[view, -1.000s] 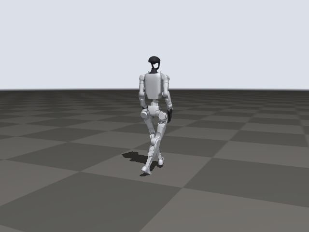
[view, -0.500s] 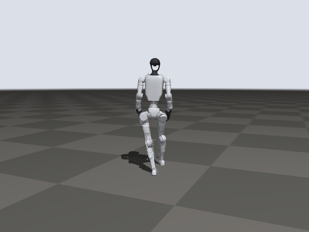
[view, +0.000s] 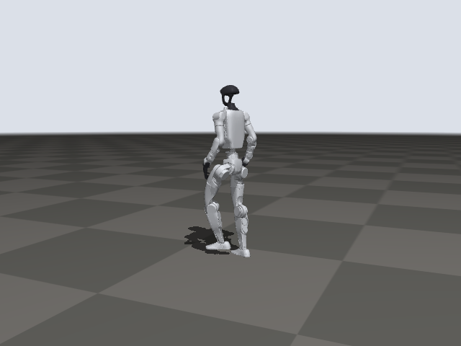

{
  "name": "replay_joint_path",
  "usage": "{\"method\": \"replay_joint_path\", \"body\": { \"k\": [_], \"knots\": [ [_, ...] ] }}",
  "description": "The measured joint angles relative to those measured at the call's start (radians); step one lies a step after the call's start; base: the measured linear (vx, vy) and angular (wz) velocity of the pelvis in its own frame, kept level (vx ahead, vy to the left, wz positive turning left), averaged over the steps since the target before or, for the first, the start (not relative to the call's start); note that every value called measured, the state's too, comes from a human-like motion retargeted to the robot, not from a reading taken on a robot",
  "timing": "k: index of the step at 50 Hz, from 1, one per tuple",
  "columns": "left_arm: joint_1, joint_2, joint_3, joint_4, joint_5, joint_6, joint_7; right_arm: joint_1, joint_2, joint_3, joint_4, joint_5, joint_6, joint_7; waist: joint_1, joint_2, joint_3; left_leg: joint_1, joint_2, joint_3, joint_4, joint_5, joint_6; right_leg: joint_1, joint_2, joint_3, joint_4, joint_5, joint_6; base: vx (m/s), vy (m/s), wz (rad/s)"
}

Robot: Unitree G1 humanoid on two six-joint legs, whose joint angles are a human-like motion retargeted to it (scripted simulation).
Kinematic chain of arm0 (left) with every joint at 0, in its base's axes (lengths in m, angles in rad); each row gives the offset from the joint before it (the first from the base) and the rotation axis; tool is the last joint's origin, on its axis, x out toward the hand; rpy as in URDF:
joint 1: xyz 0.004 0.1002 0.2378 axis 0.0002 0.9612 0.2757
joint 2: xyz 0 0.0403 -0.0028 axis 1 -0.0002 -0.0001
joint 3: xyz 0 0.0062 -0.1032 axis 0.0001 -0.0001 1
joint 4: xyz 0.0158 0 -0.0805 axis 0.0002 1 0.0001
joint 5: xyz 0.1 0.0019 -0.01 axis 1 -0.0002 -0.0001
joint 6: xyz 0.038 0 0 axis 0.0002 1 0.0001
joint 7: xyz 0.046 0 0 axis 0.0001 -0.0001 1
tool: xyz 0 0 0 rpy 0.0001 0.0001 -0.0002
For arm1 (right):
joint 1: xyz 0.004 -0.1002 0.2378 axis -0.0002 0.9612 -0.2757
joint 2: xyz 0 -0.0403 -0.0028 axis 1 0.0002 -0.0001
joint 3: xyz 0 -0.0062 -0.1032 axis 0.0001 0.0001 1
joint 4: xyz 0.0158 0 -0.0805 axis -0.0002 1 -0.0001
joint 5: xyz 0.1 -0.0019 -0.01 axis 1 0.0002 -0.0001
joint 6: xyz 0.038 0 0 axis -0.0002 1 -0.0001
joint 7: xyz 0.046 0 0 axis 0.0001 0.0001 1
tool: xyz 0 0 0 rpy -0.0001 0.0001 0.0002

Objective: Walk run

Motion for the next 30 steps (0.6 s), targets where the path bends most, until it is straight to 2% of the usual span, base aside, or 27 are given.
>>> {"method": "replay_joint_path", "body": {
  "k": [5, 7, 8, 10, 13, 15, 16, 17, 18, 21, 23, 25, 26, 30],
  "knots": [
    [-0.005, -0.038, 0.029, 0.074, -0.020, 0.053, -0.038, -0.032, 0.008, 0.014, 0.018, -0.051, 0.034, 0.089, -0.004, 0.023, 0.004, 0.012, -0.081, 0.117, -0.384, -0.063, 0.077, 0.104, 0.074, -0.128, -0.029, -0.038, 0.009, 0.68, -0.05, 1.24],
    [0.003, -0.063, 0.046, 0.090, -0.016, 0.070, -0.028, -0.036, 0.012, 0.023, 0.022, -0.088, 0.044, 0.099, -0.004, -0.003, -0.009, 0.053, -0.111, 0.178, -0.458, -0.040, 0.132, 0.140, 0.068, -0.141, -0.020, -0.019, 0.018, 0.93, -0.14, 0.62],
    [0.006, -0.071, 0.056, 0.093, -0.019, 0.072, -0.018, -0.034, 0.015, 0.030, 0.025, -0.106, 0.048, 0.098, 0.007, -0.020, -0.014, 0.087, -0.100, 0.216, -0.458, -0.014, 0.132, 0.160, 0.065, -0.129, -0.009, -0.001, 0.021, 1.10, -0.14, 0.03],
    [0.013, -0.085, 0.081, 0.095, -0.036, 0.077, -0.017, -0.023, 0.028, 0.041, 0.032, -0.135, 0.052, 0.086, 0.035, -0.038, -0.030, 0.148, -0.071, 0.361, -0.451, 0.028, 0.132, 0.189, 0.051, -0.125, 0.036, 0.089, 0.055, 0.98, -0.06, -0.15],
    [0.011, -0.088, 0.108, 0.094, -0.021, 0.134, -0.053, -0.011, 0.061, 0.035, 0.051, -0.132, 0.083, 0.037, 0.049, -0.036, -0.050, 0.130, -0.048, 0.102, -0.385, -0.016, 0.132, 0.177, 0.048, -0.112, 0.173, 0.397, 0.039, 1.09, -0.03, 0.32],
    [0.014, -0.064, 0.105, 0.075, -0.008, 0.172, -0.070, -0.001, 0.067, 0.051, 0.043, -0.085, 0.083, -0.016, 0.047, 0.016, -0.046, 0.159, 0.005, 0.054, -0.331, -0.059, 0.132, 0.126, 0.076, -0.083, 0.346, 0.570, -0.061, 1.00, 0.18, 0.97],
    [0.018, -0.060, 0.098, 0.073, -0.005, 0.170, -0.079, 0.001, 0.058, 0.055, 0.035, -0.077, 0.070, -0.046, 0.027, 0.027, -0.040, 0.198, -0.007, 0.039, -0.322, -0.080, 0.132, 0.076, 0.061, -0.077, 0.509, 0.583, -0.117, 0.90, 0.24, 1.62],
    [0.021, -0.056, 0.092, 0.073, -0.002, 0.167, -0.088, 0.001, 0.051, 0.058, 0.027, -0.075, 0.058, -0.075, 0.013, 0.048, -0.037, 0.228, -0.006, 0.017, -0.319, -0.092, 0.132, 0.030, 0.074, -0.053, 0.622, 0.589, -0.153, 0.88, 0.30, 1.84],
    [0.023, -0.050, 0.088, 0.077, 0.002, 0.166, -0.096, -0.004, 0.048, 0.058, 0.019, -0.084, 0.045, -0.101, 0.008, 0.088, -0.040, 0.242, 0.022, -0.017, -0.330, -0.090, 0.132, -0.009, 0.143, 0.004, 0.631, 0.586, -0.146, 0.81, 0.31, 1.71],
    [0.025, -0.058, 0.067, 0.105, 0.020, 0.191, -0.110, -0.009, 0.049, 0.022, 0.008, -0.066, 0.002, -0.150, -0.020, 0.158, -0.045, 0.285, 0.026, -0.102, -0.348, -0.089, 0.132, -0.136, 0.197, 0.080, 0.713, 0.424, -0.162, 0.72, 0.25, 1.98],
    [0.024, -0.057, 0.042, 0.123, 0.037, 0.207, -0.125, -0.003, 0.062, 0.000, 0.001, 0.022, -0.042, -0.166, -0.064, 0.184, -0.048, 0.319, 0.006, -0.179, -0.366, -0.083, 0.132, -0.210, 0.185, 0.094, 0.704, 0.325, -0.178, 0.75, 0.15, 2.90],
    [0.021, -0.049, 0.012, 0.139, 0.064, 0.209, -0.146, 0.008, 0.076, -0.014, -0.009, 0.132, -0.095, -0.186, -0.127, 0.206, -0.054, 0.343, -0.010, -0.286, -0.373, -0.077, 0.132, -0.281, 0.134, 0.063, 0.653, 0.223, -0.203, 0.70, 0.05, 3.50],
    [0.016, -0.045, 0.000, 0.148, 0.079, 0.206, -0.155, 0.012, 0.082, -0.018, -0.016, 0.171, -0.120, -0.201, -0.147, 0.208, -0.057, 0.352, -0.023, -0.340, -0.372, -0.078, 0.132, -0.306, 0.111, 0.064, 0.594, 0.206, -0.198, 0.62, -0.03, 3.34],
    [-0.017, -0.033, -0.025, 0.184, 0.131, 0.210, -0.193, 0.014, 0.106, -0.027, -0.030, 0.213, -0.151, -0.262, -0.217, 0.171, -0.055, 0.409, -0.107, -0.564, -0.363, -0.084, 0.132, -0.380, 0.045, 0.125, 0.301, 0.218, -0.103, 0.69, -0.16, 3.04]
  ]
}}
